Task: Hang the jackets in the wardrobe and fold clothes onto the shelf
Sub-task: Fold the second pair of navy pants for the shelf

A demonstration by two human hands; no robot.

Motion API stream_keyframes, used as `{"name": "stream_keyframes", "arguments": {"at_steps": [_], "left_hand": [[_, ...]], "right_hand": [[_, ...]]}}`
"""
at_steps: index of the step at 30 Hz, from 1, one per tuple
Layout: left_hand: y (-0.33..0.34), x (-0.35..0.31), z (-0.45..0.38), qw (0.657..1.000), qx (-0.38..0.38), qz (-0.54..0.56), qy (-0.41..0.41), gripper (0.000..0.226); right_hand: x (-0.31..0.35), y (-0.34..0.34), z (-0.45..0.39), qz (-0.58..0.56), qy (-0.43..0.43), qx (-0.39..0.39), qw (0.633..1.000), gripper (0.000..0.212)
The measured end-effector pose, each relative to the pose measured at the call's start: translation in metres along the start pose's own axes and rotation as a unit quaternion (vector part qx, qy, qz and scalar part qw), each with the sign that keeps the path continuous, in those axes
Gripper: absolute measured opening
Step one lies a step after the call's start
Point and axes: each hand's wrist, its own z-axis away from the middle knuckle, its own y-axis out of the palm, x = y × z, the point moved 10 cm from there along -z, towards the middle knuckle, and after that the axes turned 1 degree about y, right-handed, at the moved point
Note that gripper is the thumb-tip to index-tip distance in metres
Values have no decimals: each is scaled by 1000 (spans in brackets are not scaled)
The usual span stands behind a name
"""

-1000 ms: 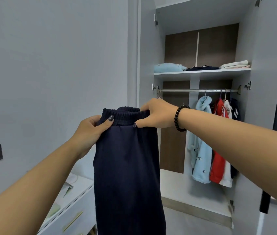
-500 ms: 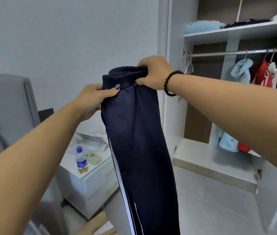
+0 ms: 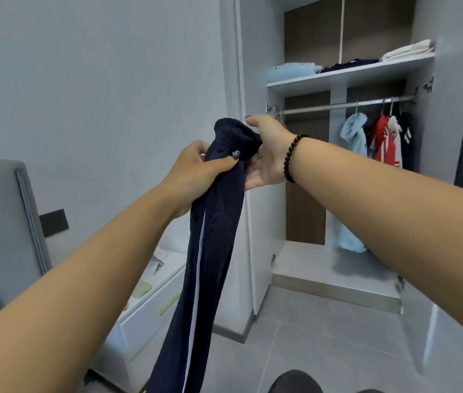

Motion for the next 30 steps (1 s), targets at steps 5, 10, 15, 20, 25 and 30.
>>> {"name": "stream_keyframes", "arguments": {"at_steps": [5,10,15,20,25,30], "left_hand": [[102,-10,34,991,90,-85,47,30],[207,27,95,986,130,-77,67,34],[300,85,164,981,180,-47,59,71],[361,146,226,962,233,-136,35,94],[370,213,278,911,281,-296,57,89],[340,246,290,862,276,-412,108,76]], "right_hand": [[-22,-100,51,21,-13,-90,996,52],[-81,-184,117,66,44,-143,987,48],[-148,-268,178,114,91,-248,958,29],[-220,-337,220,58,124,-328,935,19],[-301,-389,246,23,130,-415,900,9],[-364,-421,271,-26,144,-423,894,4]]}}
